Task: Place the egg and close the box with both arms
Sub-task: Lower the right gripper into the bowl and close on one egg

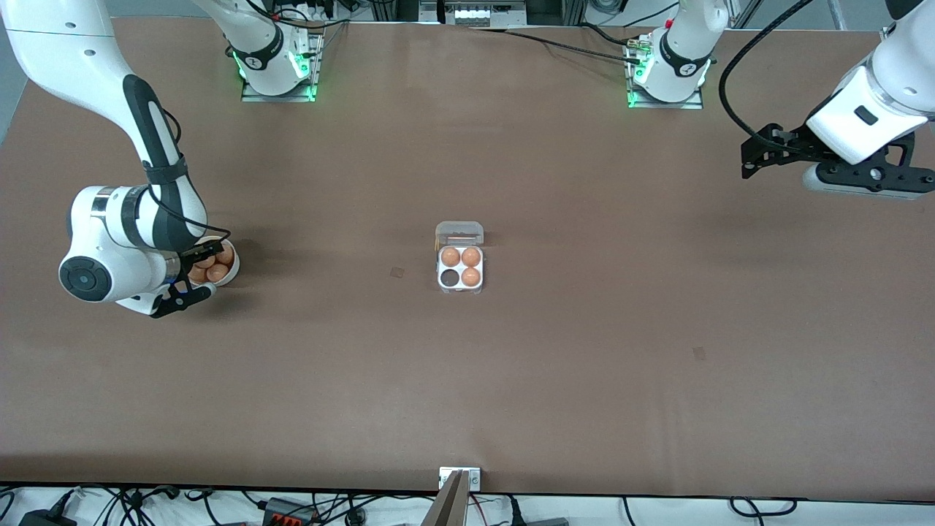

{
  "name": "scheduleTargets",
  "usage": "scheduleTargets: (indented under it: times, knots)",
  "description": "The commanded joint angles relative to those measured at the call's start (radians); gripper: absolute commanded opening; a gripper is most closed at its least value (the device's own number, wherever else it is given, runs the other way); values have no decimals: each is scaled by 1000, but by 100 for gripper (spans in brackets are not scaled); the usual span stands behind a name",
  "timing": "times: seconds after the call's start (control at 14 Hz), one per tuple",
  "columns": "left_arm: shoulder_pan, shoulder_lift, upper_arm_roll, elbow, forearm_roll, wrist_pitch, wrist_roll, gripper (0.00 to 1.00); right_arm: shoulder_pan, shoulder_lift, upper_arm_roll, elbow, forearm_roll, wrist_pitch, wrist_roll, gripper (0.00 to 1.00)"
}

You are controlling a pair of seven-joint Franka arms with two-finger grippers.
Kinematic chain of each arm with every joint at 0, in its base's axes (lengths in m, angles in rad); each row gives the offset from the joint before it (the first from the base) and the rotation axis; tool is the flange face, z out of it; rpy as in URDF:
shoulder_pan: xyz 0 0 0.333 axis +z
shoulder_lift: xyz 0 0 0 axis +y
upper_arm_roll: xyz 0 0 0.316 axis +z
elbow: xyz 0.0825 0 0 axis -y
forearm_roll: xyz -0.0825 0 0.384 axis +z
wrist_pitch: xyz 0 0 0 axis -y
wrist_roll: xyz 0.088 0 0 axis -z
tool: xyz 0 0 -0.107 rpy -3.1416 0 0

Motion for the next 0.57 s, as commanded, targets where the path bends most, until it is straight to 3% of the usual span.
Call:
scheduleTargets:
  times: [0.0, 0.29, 0.5]
  knots:
    - [6, 13, -8, 35, 15, -27, 19, 100, -1, -9, 1, -20, -13, 18, -15, 56]
    - [6, 13, -7, 35, 15, -26, 19, 100, -1, -9, 1, -14, -13, 9, -13, 25]
    - [6, 13, -9, 37, 15, -26, 19, 100, -2, -20, 1, -6, -10, 3, -15, 14]
